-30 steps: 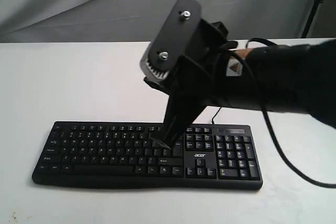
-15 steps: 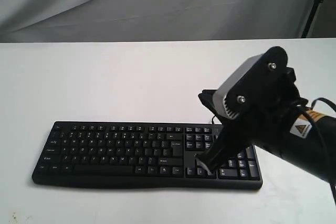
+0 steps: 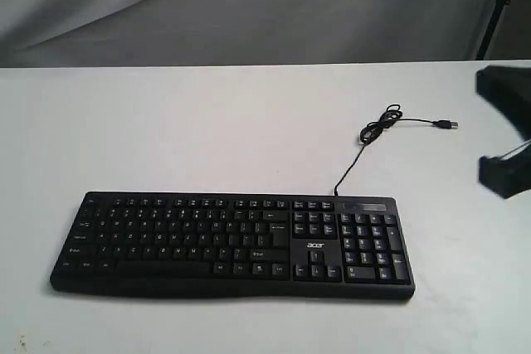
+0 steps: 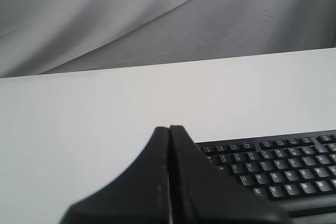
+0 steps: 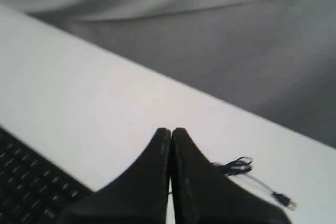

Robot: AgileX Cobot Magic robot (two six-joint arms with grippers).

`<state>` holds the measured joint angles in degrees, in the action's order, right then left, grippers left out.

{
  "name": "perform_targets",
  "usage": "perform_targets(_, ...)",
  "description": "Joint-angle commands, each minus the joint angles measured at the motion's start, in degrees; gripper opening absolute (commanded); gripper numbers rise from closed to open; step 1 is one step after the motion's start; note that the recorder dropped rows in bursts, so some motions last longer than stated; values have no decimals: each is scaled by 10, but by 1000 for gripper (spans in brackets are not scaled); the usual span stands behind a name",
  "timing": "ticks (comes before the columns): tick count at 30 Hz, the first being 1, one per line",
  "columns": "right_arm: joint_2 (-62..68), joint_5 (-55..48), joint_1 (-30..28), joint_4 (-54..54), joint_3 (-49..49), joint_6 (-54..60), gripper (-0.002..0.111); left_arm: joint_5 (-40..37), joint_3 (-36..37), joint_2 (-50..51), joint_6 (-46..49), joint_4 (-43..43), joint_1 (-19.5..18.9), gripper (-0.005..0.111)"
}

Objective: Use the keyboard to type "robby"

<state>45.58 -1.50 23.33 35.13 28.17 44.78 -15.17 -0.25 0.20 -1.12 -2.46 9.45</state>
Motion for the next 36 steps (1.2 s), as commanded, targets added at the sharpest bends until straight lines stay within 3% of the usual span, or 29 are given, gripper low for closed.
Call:
perform_targets(1, -77, 15, -44, 0, -4, -3, 0, 3, 2, -2, -2, -3, 4, 0)
perform_targets(7, -165, 15, -101, 0, -4, -3, 0, 3, 2, -2, -2, -3, 4, 0)
perform_targets(10, -195, 90, -122, 4, -4, -3, 0, 3, 2, -2, -2, -3, 4, 0)
perform_targets(15, -239, 145, -126, 172, -4, -12, 0, 3, 2, -2, -2, -3, 4, 0)
perform_targets(20, -268, 109, -126, 188, -4, -17, 0, 3, 2, -2, -2, -3, 4, 0)
perform_targets(28, -273, -53, -126, 22, -4, -16, 0, 3, 2, -2, -2, -3, 4, 0)
perform_targets(33, -273, -84, -126, 27, -4, -23, 0, 3, 2, -2, -2, -3, 4, 0)
perform_targets(35, -272, -97, -126, -24, -4, -110, 0, 3, 2, -2, -2, -3, 4, 0)
perform_targets(36, -273, -97, -126, -123, -4, -233, 0, 3, 2, -2, -2, -3, 4, 0)
